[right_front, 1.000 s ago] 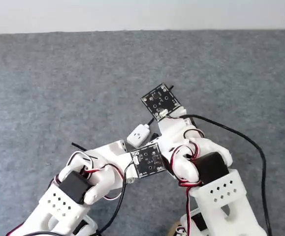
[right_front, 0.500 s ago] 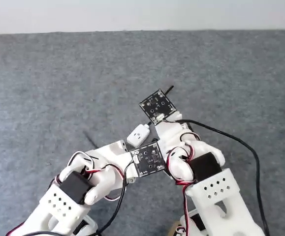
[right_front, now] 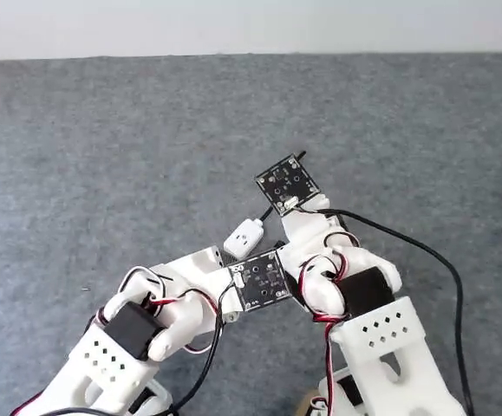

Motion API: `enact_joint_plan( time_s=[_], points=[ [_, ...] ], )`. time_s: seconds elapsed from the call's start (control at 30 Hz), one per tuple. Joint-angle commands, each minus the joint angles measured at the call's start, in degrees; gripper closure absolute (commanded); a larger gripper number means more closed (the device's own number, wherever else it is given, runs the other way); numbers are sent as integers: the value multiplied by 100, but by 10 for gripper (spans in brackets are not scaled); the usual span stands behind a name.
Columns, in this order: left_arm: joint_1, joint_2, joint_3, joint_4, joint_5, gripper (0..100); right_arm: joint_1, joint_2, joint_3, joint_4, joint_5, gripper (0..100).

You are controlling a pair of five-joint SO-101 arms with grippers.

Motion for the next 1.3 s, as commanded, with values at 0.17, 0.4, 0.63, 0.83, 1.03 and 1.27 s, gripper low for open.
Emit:
enact_joint_plan(
  time_s=[0.17,0.4,0.63,0.83,1.03,1.27],
  points=[
    [-1081,-70,13,-659,97,989,110,-40,-70,-75,-18,684],
    [-1960,-62,1112,-1749,527,988,760,-40,-70,-40,193,684],
    [-2004,-53,1226,-1064,545,987,919,-40,-70,-48,193,684],
    [-2004,-53,1657,-1037,519,979,884,-40,-62,-48,185,684],
    [-2004,-53,1763,-923,484,904,884,-40,-62,-48,176,684],
    [-2004,-53,1991,-1081,123,899,884,-31,-44,-48,158,684]
  ],
)
